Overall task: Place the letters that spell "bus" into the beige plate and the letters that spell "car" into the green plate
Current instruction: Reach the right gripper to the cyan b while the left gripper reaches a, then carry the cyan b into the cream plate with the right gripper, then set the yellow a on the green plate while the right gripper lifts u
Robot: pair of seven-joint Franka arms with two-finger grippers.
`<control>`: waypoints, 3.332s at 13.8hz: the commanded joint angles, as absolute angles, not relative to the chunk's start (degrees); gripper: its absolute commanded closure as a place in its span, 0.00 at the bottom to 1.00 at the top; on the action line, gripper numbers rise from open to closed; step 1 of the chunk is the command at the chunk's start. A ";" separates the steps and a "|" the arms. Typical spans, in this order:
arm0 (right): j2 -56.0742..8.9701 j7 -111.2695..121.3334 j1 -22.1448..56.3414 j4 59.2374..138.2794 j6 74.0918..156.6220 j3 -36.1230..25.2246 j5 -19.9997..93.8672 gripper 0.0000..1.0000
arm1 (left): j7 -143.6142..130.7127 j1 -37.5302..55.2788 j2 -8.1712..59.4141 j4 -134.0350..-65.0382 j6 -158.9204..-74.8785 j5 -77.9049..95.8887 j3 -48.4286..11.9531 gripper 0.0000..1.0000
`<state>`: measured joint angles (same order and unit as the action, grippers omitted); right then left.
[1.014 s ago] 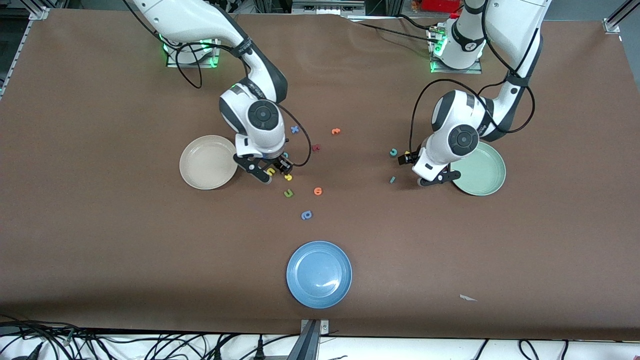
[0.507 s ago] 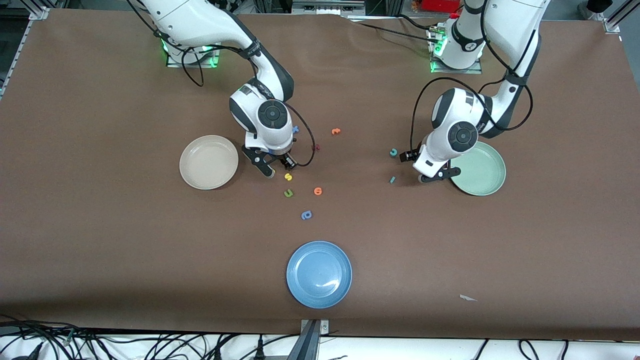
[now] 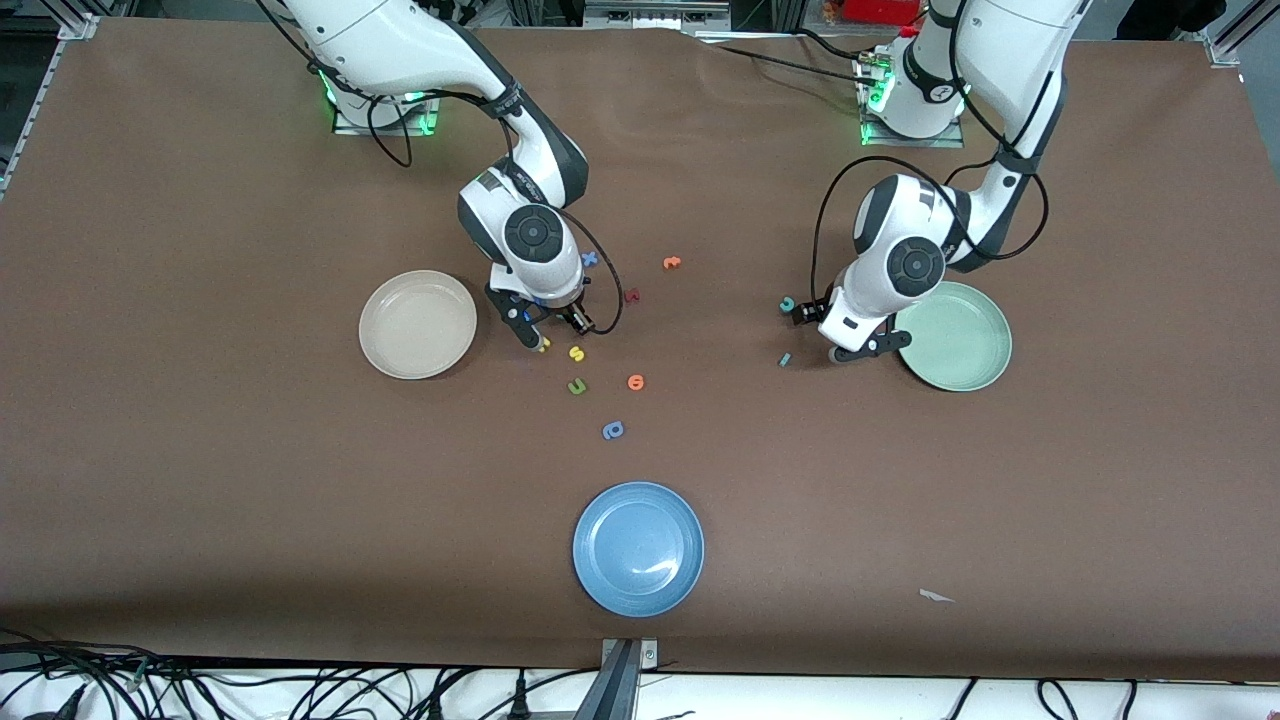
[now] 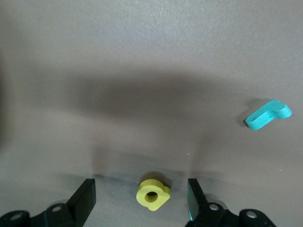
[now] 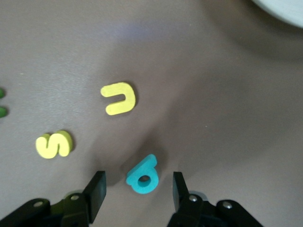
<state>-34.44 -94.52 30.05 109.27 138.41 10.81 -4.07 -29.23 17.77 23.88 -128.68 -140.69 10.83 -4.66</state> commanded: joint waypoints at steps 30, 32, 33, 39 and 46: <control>-21.27 -48.08 28.30 118.38 124.62 -11.25 6.40 0.77 | -31.55 17.84 23.64 -128.41 -138.25 12.92 -5.89 0.64; -20.83 -48.08 28.21 118.21 123.93 -11.25 6.85 0.09 | -31.73 17.84 23.55 -128.41 -138.25 12.92 -5.89 0.59; -20.66 -48.08 28.21 118.04 123.84 -11.25 6.94 0.07 | -32.08 17.84 23.55 -128.41 -138.25 12.92 -5.80 0.59; -19.51 -48.69 28.48 115.49 124.10 -6.78 8.96 0.08 | -33.75 15.29 24.35 -126.30 -138.34 12.83 -5.71 0.60; -25.47 -57.53 30.66 111.10 134.46 -0.26 8.96 0.51 | -34.98 15.73 25.22 -125.86 -138.34 12.92 -5.80 0.61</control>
<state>-21.88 -52.80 29.56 114.27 132.93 -0.35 8.18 -34.32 15.27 24.27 -126.98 -138.47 11.22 -5.67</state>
